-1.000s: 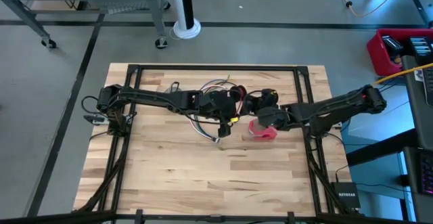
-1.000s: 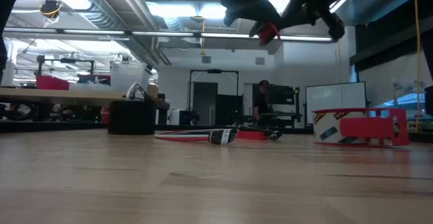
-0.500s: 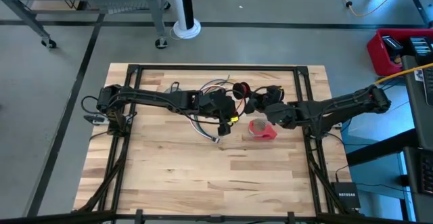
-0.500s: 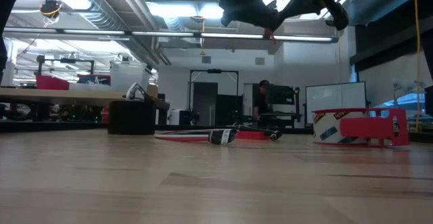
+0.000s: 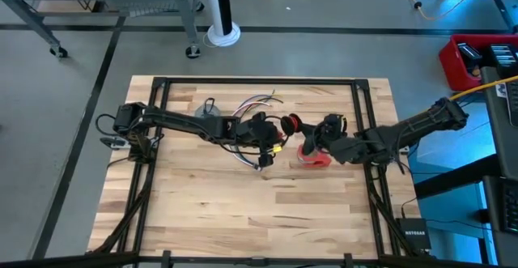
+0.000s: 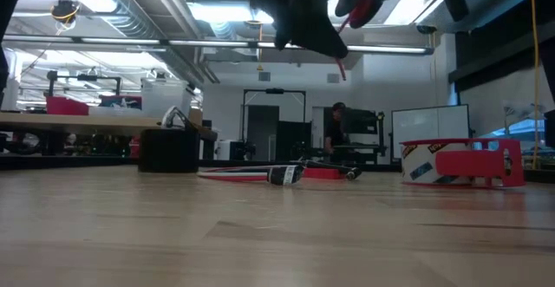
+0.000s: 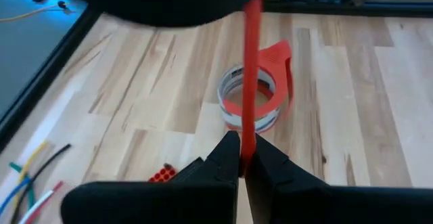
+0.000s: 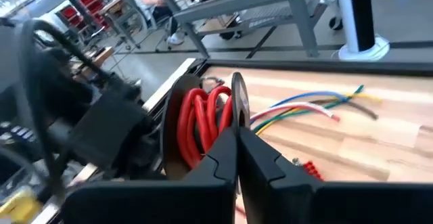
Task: Coil cords
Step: Coil the red wire onto the spool
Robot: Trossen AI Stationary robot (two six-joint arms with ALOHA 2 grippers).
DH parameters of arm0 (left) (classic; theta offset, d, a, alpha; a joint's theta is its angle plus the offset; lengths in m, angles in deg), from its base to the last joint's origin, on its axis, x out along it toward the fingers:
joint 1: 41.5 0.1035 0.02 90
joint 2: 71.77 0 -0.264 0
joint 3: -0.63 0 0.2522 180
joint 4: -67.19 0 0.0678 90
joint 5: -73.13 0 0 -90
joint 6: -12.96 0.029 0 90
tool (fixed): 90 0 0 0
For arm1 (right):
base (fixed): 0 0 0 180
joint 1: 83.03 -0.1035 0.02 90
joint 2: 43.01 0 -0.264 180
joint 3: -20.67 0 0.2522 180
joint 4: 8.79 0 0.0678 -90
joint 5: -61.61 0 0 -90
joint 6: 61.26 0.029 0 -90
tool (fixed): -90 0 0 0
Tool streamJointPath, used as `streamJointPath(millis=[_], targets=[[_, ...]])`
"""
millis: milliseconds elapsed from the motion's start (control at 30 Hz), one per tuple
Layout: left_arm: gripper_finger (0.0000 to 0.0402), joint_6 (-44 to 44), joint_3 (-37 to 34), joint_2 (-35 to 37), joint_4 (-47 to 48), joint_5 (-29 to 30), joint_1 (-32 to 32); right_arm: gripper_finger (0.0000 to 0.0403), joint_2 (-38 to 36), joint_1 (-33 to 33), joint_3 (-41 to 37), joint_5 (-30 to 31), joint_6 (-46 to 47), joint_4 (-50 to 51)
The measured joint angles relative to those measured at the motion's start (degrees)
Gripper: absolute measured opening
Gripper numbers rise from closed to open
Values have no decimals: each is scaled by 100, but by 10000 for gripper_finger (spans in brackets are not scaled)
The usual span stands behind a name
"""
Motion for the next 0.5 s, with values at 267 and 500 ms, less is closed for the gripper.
streamJointPath(millis=[267,500], targets=[[0,-110,-582,229,-558,-18,4,3,-226,-401,-662,341,958,-109],[0,-200,-1141,236,-1500,-219,7,3,-543,-538,-1419,545,1329,-640]])
